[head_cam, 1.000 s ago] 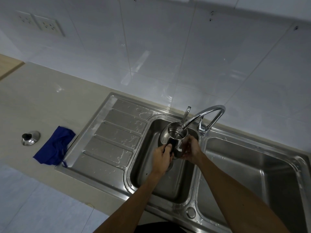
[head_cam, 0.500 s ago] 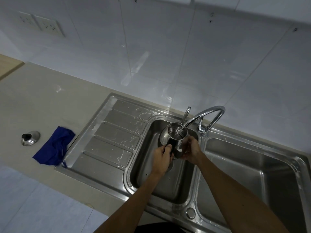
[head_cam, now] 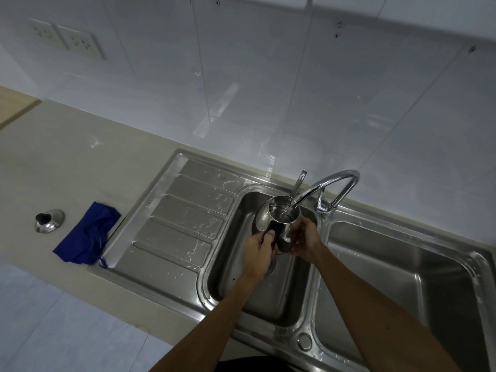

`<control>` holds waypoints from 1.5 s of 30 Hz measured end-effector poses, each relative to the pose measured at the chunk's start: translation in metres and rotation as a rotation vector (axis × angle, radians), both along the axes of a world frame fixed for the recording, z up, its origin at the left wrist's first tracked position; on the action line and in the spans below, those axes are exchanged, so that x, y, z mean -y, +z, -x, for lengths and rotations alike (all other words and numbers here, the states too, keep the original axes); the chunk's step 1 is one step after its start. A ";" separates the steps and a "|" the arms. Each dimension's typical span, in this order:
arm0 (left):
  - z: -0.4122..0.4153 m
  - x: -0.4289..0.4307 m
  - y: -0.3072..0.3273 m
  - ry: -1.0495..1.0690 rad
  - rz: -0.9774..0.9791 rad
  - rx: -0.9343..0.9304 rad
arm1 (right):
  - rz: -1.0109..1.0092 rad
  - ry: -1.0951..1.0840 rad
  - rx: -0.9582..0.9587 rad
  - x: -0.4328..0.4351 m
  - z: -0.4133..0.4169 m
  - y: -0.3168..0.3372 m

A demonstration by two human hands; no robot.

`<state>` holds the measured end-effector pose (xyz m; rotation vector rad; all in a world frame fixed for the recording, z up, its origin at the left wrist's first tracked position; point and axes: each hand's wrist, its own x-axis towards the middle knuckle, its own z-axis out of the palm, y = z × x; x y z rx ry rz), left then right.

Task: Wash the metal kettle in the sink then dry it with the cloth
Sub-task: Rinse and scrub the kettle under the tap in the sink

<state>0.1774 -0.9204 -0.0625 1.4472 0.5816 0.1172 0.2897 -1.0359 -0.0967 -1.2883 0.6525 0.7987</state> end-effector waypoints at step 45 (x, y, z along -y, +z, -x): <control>-0.002 0.005 -0.019 0.119 -0.117 0.023 | 0.024 0.015 0.014 -0.001 -0.006 -0.003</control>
